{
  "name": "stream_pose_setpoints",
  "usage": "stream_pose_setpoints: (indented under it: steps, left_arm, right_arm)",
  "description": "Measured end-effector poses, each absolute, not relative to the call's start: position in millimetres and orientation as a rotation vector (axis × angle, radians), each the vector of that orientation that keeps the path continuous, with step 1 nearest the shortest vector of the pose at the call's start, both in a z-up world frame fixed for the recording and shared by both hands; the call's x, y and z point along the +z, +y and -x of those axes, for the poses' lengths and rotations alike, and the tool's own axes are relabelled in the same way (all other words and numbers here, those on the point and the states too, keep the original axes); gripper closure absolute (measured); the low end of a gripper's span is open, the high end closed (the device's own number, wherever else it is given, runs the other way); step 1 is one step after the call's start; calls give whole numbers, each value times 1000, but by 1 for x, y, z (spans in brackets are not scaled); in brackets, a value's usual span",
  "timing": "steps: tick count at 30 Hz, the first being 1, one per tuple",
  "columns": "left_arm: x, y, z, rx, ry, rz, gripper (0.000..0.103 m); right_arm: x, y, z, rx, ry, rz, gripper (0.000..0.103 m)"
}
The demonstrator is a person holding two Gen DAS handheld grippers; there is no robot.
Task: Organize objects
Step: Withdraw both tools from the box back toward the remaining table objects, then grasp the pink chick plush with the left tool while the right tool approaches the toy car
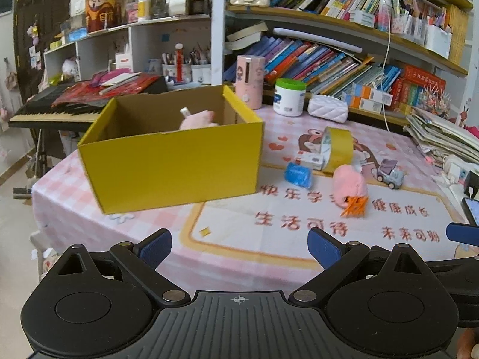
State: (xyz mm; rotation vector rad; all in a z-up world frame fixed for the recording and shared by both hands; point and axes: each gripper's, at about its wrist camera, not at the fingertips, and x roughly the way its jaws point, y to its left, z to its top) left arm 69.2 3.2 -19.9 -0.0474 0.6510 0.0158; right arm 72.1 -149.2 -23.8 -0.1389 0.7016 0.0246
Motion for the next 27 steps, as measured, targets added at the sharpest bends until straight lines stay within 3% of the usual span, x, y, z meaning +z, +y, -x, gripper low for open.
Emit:
stream_pose_setpoints:
  steps: [19,23,27]
  left_arm:
    - [-36,-102,-156,-48,680,89,5]
    - [-37,-118,-169,-39,691,80,7]
    - [-40,-132,-184,-50,709,70,15]
  right_arm:
    - [-39,-268,-167,-37,754,152,0]
    - [-45,-285,-182,-34,774,139,0]
    - [-50,-296,-196,-4,782,133,2]
